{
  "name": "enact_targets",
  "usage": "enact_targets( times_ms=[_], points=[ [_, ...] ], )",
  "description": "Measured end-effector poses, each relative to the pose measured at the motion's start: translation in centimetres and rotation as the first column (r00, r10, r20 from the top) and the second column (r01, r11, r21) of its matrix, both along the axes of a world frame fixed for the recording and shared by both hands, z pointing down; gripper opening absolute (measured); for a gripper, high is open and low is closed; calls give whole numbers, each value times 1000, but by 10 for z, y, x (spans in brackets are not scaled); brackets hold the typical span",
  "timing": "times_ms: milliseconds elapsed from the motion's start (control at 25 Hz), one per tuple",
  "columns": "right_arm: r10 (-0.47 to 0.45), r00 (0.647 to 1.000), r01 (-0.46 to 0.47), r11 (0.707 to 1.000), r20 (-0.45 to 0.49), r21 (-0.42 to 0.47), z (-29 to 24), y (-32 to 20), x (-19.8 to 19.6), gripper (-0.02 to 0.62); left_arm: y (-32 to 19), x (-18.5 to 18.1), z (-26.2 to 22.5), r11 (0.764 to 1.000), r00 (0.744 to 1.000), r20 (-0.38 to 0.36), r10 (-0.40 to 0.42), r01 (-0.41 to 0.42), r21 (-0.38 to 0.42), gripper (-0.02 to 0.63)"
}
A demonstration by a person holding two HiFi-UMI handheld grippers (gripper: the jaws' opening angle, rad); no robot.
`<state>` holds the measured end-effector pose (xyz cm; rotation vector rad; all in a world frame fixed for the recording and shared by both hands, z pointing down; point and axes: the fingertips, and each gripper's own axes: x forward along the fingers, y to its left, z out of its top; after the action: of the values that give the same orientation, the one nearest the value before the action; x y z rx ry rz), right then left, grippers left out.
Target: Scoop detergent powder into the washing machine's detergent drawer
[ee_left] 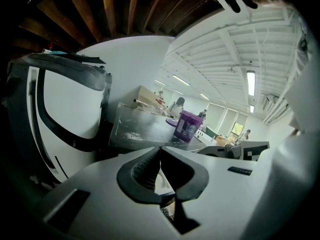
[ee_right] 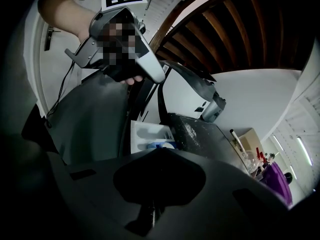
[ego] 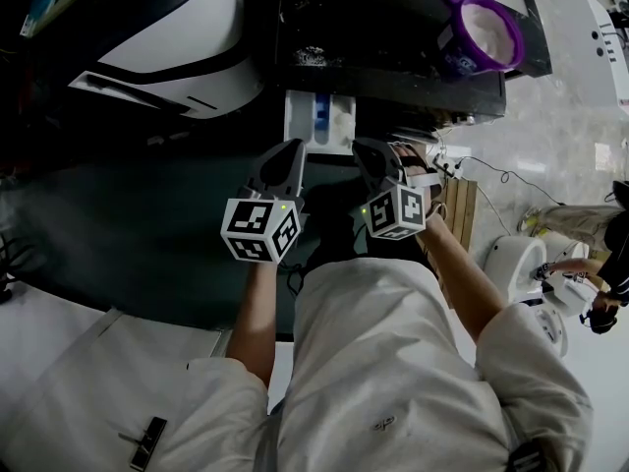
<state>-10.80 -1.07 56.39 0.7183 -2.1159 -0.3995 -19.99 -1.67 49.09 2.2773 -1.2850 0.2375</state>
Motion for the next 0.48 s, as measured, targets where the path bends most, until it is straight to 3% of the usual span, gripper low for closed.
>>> enact_targets(
  times_ms=[480],
  points=[
    [58, 993, -54, 998, 102, -44, -10, 3, 2, 6, 2, -1, -3, 1000, 1000, 15, 1, -1, 5, 20]
  ],
)
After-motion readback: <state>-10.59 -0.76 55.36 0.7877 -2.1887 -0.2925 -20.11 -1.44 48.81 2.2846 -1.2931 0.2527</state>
